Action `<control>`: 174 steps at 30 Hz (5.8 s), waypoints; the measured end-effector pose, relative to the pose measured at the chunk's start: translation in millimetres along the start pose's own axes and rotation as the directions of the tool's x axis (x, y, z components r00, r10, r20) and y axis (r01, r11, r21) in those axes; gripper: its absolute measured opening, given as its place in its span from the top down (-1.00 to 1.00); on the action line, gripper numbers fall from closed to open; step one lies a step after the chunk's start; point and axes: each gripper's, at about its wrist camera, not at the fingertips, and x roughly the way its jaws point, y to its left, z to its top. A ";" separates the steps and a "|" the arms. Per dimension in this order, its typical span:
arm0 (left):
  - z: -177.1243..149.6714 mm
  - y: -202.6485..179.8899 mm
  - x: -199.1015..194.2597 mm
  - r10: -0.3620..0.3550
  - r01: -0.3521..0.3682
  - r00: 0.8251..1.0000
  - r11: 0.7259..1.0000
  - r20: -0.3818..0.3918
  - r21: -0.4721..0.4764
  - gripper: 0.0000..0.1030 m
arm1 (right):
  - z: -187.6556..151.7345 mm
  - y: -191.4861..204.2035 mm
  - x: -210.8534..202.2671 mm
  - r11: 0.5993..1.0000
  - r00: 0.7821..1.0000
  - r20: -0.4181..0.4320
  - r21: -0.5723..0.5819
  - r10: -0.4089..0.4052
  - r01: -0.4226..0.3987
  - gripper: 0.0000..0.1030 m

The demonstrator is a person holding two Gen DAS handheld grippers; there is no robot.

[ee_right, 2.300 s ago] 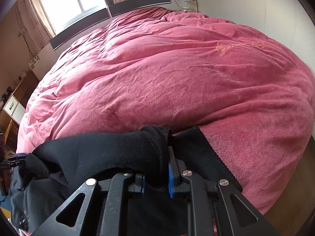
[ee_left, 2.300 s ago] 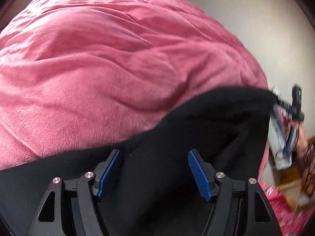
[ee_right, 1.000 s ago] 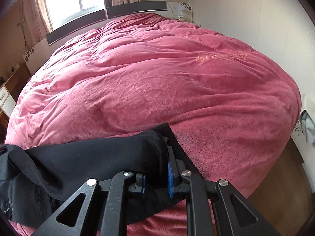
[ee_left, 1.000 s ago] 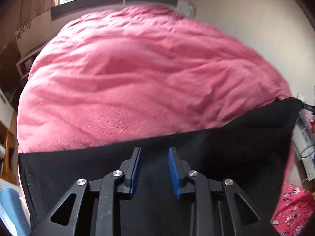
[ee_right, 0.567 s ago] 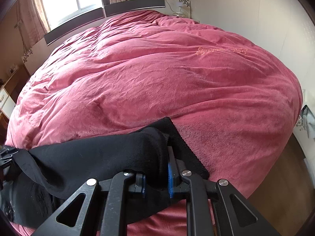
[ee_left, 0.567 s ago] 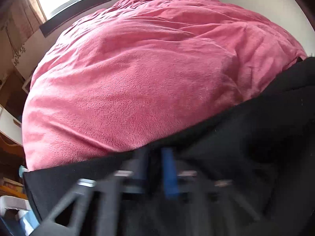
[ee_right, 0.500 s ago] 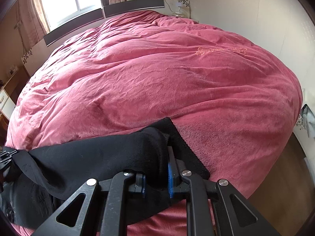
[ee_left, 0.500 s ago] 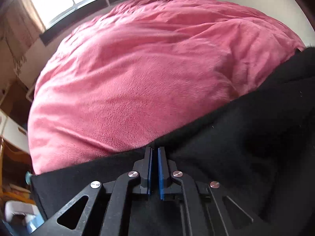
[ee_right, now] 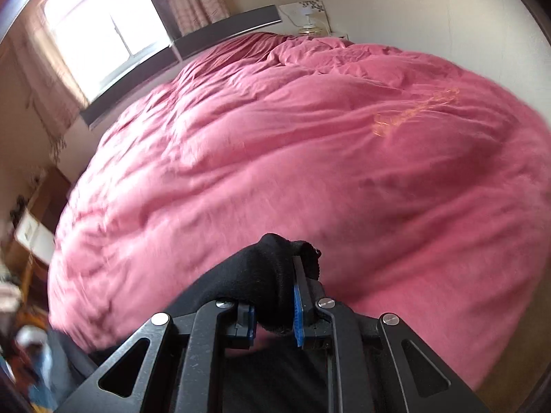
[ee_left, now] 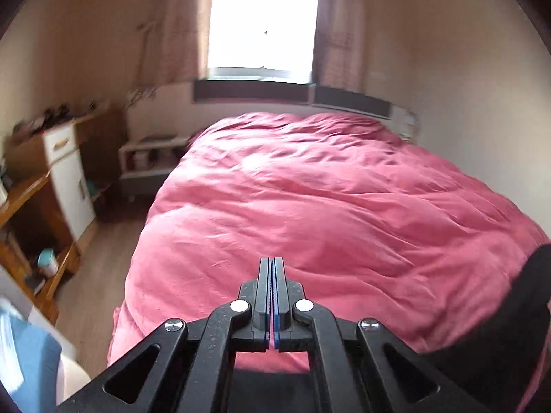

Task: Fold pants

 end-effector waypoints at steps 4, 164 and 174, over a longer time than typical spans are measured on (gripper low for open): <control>-23.8 -11.8 19.2 -0.031 0.024 0.992 0.998 -0.126 -0.057 0.41 | 39.3 26.1 56.1 0.993 1.000 -0.024 0.118 0.009 -0.006 0.39; -147.0 116.8 1.8 0.325 -0.331 0.941 0.826 -0.095 -0.456 0.87 | -85.9 51.5 12.3 1.000 0.994 0.112 -0.008 -0.009 0.010 -0.49; -147.8 121.3 8.2 0.299 -0.322 0.946 0.826 -0.123 -0.463 0.87 | 33.5 34.3 82.7 0.985 0.994 -0.053 0.140 -0.098 0.105 -0.27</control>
